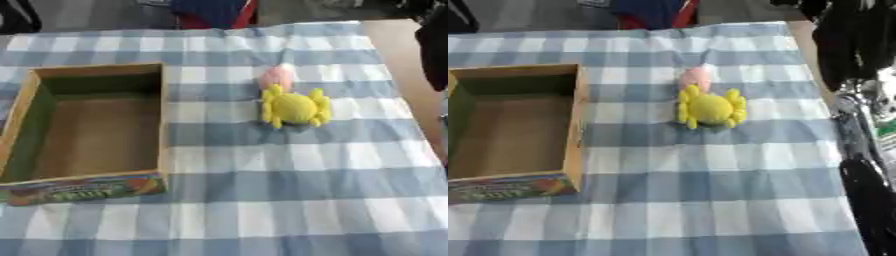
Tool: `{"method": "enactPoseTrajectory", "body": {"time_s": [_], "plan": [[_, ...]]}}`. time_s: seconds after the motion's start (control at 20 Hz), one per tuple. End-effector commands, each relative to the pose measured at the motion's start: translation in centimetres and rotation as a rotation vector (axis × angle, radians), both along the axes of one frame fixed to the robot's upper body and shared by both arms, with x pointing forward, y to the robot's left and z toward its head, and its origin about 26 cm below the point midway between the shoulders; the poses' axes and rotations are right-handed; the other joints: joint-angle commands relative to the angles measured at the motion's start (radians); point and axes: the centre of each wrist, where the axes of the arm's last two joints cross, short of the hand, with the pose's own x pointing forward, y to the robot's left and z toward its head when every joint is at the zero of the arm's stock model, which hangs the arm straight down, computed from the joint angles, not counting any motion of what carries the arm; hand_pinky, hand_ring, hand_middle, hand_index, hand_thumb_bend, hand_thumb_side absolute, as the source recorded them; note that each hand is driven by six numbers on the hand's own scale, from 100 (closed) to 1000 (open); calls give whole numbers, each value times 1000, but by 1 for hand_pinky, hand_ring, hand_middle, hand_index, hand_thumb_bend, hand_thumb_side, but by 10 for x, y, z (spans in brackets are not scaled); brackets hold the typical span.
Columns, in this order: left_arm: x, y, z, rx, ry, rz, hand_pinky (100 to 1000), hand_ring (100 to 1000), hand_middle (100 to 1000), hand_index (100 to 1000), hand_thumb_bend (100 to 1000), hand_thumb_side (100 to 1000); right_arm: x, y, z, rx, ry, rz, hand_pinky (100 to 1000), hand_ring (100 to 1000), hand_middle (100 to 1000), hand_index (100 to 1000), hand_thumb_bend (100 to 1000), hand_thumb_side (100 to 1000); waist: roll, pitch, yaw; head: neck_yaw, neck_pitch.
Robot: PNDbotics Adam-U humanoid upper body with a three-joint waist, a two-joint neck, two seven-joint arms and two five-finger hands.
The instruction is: Pick up objects on the table and place them in the box.
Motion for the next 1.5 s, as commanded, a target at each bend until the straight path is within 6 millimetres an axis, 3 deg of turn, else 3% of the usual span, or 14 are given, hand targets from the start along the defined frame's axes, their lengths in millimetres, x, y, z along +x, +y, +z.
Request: {"method": "enactPoseTrajectory", "body": {"time_s": [0.05, 0.3, 0.65, 1.5], "plan": [[-4, 2, 8, 31, -15, 8, 374, 591, 532, 833, 447, 547, 0, -2, 15, -93, -33, -23, 687, 690, 597, 819, 100, 1000, -2, -18, 0, 1, 7], [-4, 2, 7, 35, -9, 5, 375, 591, 532, 833, 446, 548, 11, 3, 38, -320, -63, -78, 711, 748, 672, 866, 100, 1000, -3, -27, -3, -1, 16], [-3, 1, 11, 61, -5, -16, 376, 594, 534, 833, 445, 555, 33, 14, 63, -678, -111, -184, 735, 792, 749, 906, 100, 1000, 8, -40, -41, -2, 14], [0, 2, 26, 142, -5, -49, 380, 602, 539, 831, 442, 570, 96, 32, 71, -1150, -78, -270, 734, 815, 795, 933, 100, 1000, -6, -88, -35, 4, 29]]}}
